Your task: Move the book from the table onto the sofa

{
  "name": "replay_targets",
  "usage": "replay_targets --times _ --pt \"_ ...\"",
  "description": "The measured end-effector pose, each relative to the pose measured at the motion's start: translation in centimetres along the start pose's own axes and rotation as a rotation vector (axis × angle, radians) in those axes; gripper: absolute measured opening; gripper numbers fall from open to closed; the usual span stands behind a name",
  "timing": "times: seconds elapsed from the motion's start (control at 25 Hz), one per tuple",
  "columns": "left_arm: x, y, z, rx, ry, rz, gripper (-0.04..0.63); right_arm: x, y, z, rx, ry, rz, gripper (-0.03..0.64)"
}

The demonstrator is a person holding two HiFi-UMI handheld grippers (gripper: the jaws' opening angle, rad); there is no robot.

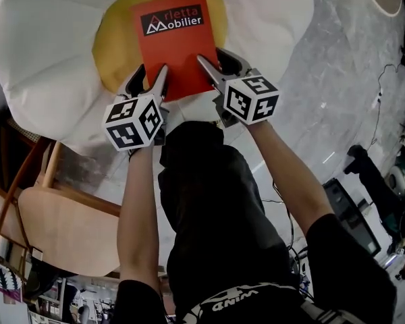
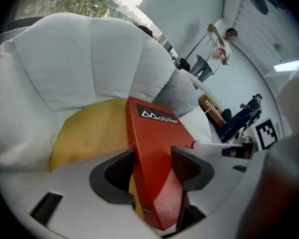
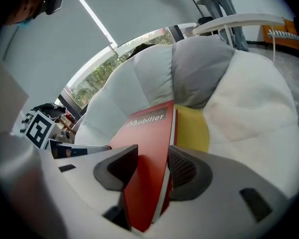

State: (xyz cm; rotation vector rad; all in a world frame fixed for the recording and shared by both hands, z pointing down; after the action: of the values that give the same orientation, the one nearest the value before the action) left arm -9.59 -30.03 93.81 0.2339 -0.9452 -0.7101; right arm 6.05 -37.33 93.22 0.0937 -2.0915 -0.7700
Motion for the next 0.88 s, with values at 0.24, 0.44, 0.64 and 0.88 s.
replay_targets --times 0.24,0.44,0.64,0.88 --pt "0.5 0.4 0.5 -0.004 -0.004 0.005 0.238 0.7 0.4 -0.4 -0.009 -0.003 0.012 0.173" --pt "0.7 0.6 0.8 0.0 -0.012 0.014 0.233 0.9 0.8 -0.5 -0.014 0.001 0.024 0.173" --pt "0.5 0.2 0.5 0.016 -0.023 0.015 0.216 0.9 0.6 -0.9 -0.022 0.014 0.044 0.173" --pt "0.2 -0.6 -0.5 0.053 -0.025 0.02 0.209 0.1 0.2 -1.6 -0.026 0.027 0.062 0.173"
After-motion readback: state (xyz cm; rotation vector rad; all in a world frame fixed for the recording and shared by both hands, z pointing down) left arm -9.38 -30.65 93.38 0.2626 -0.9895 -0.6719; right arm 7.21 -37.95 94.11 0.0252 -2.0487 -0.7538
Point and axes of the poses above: the fingertips, and each gripper's own axes: x forward along the fingers, z to its left, y out of its underside, the point moved 5 cm from there along -x, backward along the fingers, and after that the axes turned 4 degrees about y, right-handed, at the moved point
